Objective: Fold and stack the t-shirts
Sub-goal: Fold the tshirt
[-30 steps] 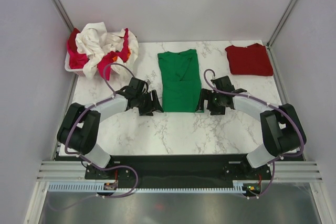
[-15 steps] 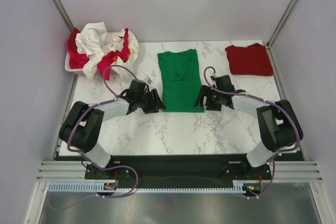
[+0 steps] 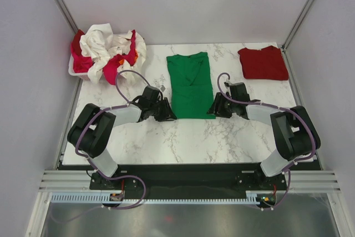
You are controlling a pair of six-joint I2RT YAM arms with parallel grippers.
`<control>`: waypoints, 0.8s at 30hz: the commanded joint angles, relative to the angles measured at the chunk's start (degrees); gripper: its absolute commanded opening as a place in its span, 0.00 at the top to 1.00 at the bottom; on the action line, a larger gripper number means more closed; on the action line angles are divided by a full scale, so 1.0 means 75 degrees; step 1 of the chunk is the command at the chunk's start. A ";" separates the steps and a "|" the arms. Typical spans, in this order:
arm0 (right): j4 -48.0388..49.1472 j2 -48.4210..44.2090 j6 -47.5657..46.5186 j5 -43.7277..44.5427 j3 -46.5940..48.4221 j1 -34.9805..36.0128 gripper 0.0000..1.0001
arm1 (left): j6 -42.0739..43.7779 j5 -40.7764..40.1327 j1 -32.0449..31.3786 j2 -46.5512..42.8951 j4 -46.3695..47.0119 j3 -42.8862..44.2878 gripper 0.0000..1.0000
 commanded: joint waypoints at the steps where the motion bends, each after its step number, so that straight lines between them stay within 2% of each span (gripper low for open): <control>1: -0.0495 0.0336 0.0058 0.0029 -0.0592 0.0037 0.46 | -0.0108 -0.0202 -0.0027 0.0107 0.0301 0.0180 0.74; 3: -0.0413 0.0395 0.0082 0.0017 -0.0627 0.0037 0.53 | -0.0085 -0.0214 -0.0027 0.0131 0.0301 0.0192 0.88; 6: -0.0389 0.0383 0.0105 0.0063 -0.0627 0.0037 0.64 | -0.0050 -0.0260 -0.0027 0.0107 0.0301 0.0180 0.98; 7: -0.0389 0.0383 0.0094 0.0075 -0.0616 0.0037 0.65 | -0.0050 -0.0307 -0.0027 0.0096 0.0301 0.0145 0.98; 9: -0.0389 0.0348 0.0093 0.0087 -0.0616 0.0049 0.74 | -0.0015 -0.0331 -0.0027 0.0061 0.0301 0.0110 0.98; 13: -0.0447 0.0161 0.0117 0.0087 -0.0686 0.0048 0.98 | -0.0038 -0.0307 -0.0062 -0.0232 0.0301 -0.0112 0.98; 24: -0.1091 -0.1490 0.0105 0.0099 -0.1752 0.0084 1.00 | -0.0471 -0.0507 -0.0624 -0.2504 -0.0378 -0.1600 0.98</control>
